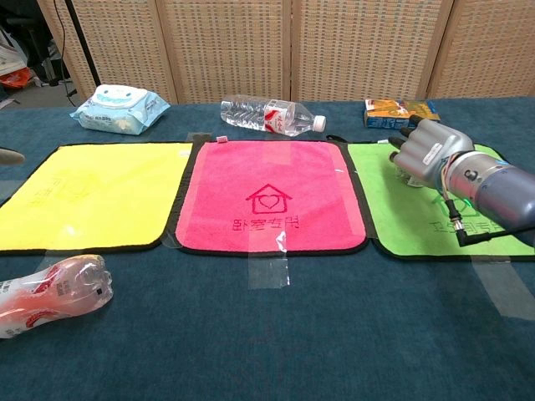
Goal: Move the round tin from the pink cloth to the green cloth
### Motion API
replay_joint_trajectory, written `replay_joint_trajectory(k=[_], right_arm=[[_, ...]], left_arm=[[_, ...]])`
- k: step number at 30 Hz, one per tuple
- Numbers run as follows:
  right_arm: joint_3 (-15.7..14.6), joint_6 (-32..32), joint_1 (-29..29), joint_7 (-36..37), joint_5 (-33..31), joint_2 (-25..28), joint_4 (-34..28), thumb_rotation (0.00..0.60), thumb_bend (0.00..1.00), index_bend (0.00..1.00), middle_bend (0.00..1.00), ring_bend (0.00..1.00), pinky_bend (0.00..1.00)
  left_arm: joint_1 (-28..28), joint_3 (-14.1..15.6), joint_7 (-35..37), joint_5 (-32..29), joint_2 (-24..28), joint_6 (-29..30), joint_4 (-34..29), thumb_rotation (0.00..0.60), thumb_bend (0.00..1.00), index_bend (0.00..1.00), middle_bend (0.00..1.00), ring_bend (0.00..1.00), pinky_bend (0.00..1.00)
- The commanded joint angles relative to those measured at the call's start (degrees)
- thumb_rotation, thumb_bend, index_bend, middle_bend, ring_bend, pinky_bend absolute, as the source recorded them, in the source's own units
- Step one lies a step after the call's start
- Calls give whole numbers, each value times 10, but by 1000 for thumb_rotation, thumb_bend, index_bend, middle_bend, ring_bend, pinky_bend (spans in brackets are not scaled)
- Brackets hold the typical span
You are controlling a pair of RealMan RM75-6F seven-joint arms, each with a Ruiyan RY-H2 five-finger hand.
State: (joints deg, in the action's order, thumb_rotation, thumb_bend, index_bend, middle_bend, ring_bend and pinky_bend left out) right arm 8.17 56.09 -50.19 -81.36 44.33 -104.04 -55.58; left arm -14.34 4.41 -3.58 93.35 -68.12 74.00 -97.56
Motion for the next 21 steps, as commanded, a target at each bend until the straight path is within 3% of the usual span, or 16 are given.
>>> replay_joint_trajectory(k=[1,10,14,18,21], right_arm=[[-3,4,4,2,-1,7,-8,600,775,132,27,0,26],[-4,26,6,27,16,24,-52,600,675,133,11,0,26],[-5,44,2,53,54,40,-99,600,626,132,0,0,26],[-3,67,3,122,120,67,-171,600,597,133,0,0,26],[-8,101,25,223,190,96,-244,600,591,133,0,0,26]], left_arm=[[0,0,0,-1,0,-1,0,600,327,0,0,0,5],[-1,-3,0,-7,-2,-2,3,600,327,0,0,0,5],[-1,-5,1,-10,-3,-2,5,600,327,0,0,0,5],[0,-10,2,-16,-5,0,9,600,327,0,0,0,5],[1,-13,6,-24,-6,2,13,600,327,0,0,0,5]])
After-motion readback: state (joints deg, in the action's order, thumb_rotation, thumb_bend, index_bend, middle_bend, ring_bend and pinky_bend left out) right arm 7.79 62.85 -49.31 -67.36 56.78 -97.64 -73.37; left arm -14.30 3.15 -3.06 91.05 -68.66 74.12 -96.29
